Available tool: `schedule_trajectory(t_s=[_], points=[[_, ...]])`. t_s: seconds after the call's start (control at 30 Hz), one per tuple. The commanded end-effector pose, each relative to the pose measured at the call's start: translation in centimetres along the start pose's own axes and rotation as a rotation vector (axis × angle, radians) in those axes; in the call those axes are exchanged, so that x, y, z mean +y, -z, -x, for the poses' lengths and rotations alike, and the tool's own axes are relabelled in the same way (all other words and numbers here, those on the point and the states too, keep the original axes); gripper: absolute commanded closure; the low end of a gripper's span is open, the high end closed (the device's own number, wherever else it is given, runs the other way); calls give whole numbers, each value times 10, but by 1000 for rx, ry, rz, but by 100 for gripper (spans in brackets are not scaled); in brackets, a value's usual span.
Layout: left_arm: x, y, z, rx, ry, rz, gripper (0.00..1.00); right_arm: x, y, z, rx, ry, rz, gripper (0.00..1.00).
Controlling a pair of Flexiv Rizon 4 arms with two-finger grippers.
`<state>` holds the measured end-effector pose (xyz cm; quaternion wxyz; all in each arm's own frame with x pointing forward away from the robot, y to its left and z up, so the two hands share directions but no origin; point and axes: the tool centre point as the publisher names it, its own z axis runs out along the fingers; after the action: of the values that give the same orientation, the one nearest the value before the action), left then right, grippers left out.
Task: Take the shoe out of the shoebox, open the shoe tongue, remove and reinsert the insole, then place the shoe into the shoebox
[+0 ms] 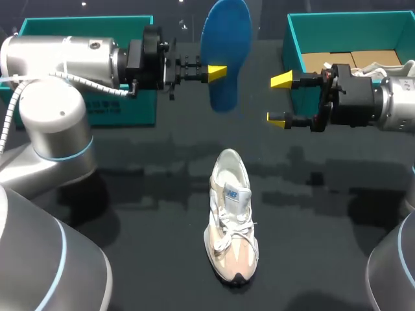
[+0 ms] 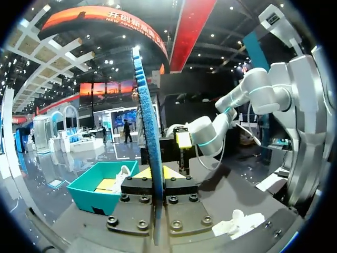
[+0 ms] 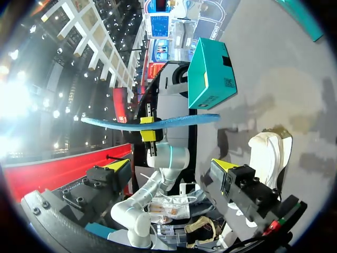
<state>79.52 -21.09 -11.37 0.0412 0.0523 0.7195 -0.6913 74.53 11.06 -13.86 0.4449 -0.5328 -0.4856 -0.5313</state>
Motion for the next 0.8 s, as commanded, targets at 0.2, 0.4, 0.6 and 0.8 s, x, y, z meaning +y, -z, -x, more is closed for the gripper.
schedule_trajectory(t_s=[0.2,0.4,0.6,0.8], points=[[0,7,-14,98,-678,48,100,0,-1,1,0,0,1,0],[0,7,-14,98,-678,48,100,0,-1,1,0,0,1,0],[0,7,-14,98,-678,48,100,0,-1,1,0,0,1,0],[-3,10,-20,111,-787,19,100,0,-1,1,0,0,1,0]])
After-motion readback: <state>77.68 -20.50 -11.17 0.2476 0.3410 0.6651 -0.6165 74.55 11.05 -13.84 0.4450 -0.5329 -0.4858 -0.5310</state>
